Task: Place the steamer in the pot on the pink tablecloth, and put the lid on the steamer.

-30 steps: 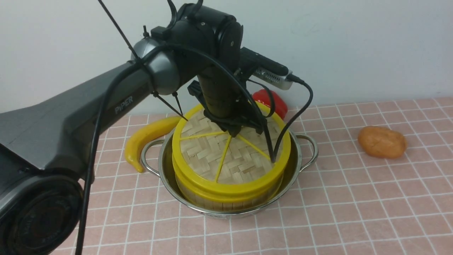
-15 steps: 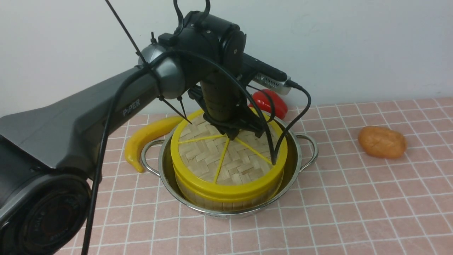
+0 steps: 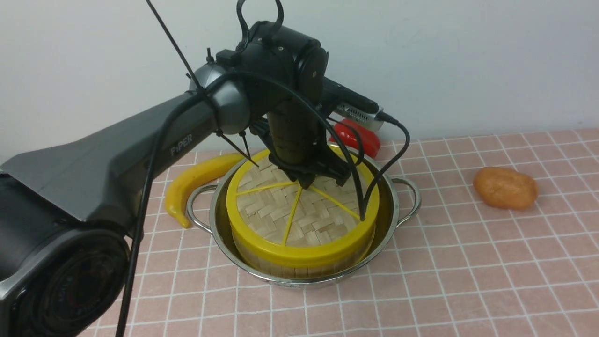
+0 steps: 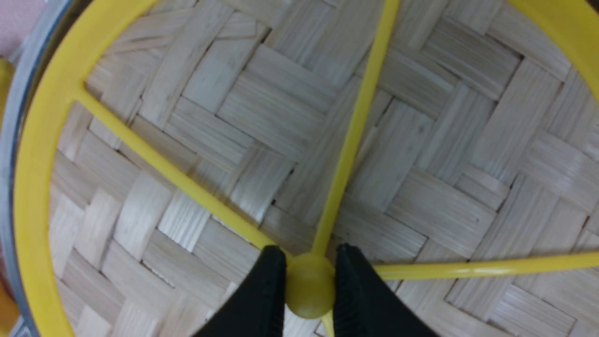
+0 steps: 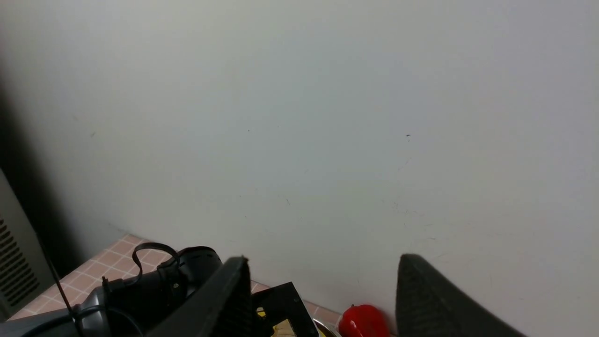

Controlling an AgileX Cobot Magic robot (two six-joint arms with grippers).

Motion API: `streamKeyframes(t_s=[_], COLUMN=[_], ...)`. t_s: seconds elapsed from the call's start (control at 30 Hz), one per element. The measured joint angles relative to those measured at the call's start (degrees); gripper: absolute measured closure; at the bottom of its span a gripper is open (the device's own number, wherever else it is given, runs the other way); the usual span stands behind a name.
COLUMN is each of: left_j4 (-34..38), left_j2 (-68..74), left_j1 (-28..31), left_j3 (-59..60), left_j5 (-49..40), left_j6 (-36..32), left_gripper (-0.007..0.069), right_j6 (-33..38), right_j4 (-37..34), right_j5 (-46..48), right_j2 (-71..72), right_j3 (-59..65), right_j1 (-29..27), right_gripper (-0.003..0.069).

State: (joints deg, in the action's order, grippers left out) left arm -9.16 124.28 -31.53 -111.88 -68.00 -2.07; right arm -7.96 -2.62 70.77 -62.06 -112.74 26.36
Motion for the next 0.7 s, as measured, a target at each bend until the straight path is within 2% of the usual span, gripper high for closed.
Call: streamKeyframes(t_s=[0.3, 0.6, 0.7], left_j4=[-0.4, -5.4, -5.6], left_j2=[0.0, -3.6, -6.6], left_j1=[-0.1, -0.3, -0.4], left_j3=[0.0, -5.4, -9.5], left_j5=[0.0, -1.2, -1.2], left_j6=[-0.3, -0.1, -0.1], left_gripper=[0.0479, 0.0110, 0.0027], right_j6=[-0.1, 0.1, 1.5], right_j4=[-0.1, 0.0, 0.1], right_j5=[0.0, 0.0, -0.1], right_j2=[0.0, 0.0, 0.0], right_j3=[0.0, 0.0, 0.3], right_j1=[0.0, 0.0, 0.0], right_gripper=[0.0240, 0.0240, 0.0240])
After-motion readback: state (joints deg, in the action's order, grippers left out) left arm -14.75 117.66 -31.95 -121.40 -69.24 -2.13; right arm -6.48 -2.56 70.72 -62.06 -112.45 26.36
